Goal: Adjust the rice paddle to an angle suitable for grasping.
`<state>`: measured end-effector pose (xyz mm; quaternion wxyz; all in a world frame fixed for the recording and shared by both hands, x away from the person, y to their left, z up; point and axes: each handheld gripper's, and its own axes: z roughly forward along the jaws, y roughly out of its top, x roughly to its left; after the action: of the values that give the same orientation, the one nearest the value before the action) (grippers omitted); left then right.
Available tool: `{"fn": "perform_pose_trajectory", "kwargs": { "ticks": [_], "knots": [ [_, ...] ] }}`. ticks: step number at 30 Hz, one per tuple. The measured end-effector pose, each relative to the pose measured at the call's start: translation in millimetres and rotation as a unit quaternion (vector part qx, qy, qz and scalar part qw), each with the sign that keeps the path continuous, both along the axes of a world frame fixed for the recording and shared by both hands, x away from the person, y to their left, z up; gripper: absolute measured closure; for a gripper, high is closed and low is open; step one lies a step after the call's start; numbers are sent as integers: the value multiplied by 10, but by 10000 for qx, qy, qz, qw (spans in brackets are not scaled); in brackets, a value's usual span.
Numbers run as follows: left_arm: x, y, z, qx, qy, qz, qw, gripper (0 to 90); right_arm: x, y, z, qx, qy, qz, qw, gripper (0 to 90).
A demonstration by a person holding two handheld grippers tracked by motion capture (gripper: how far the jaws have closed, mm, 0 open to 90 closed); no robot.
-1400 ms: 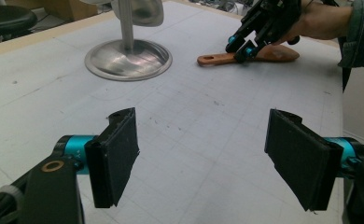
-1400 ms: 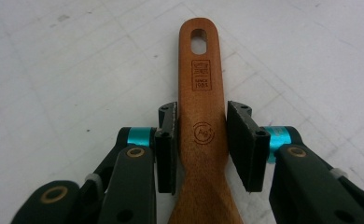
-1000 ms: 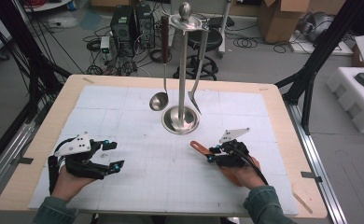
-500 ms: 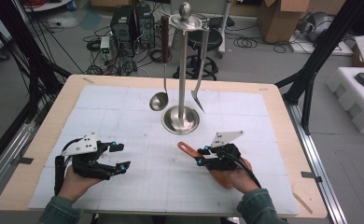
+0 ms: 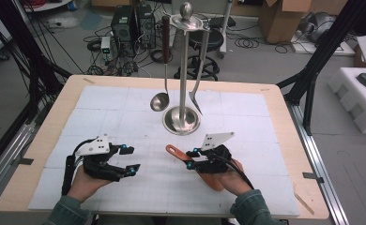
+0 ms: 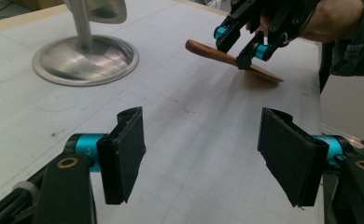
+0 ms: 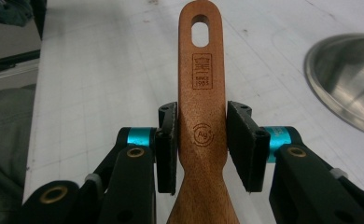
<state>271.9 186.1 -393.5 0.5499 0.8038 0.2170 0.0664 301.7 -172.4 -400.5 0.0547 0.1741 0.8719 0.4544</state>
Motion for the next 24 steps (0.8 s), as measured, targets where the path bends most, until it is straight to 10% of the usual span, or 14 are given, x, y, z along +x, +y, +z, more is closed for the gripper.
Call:
{"fn": "perform_pose_trajectory", "kwargs": {
  "ticks": [24],
  "knots": [
    [189, -463, -74, 16, 460, -210, 9987, 427, -59, 345, 4, 29, -96, 415, 9991, 655]
  ]
}}
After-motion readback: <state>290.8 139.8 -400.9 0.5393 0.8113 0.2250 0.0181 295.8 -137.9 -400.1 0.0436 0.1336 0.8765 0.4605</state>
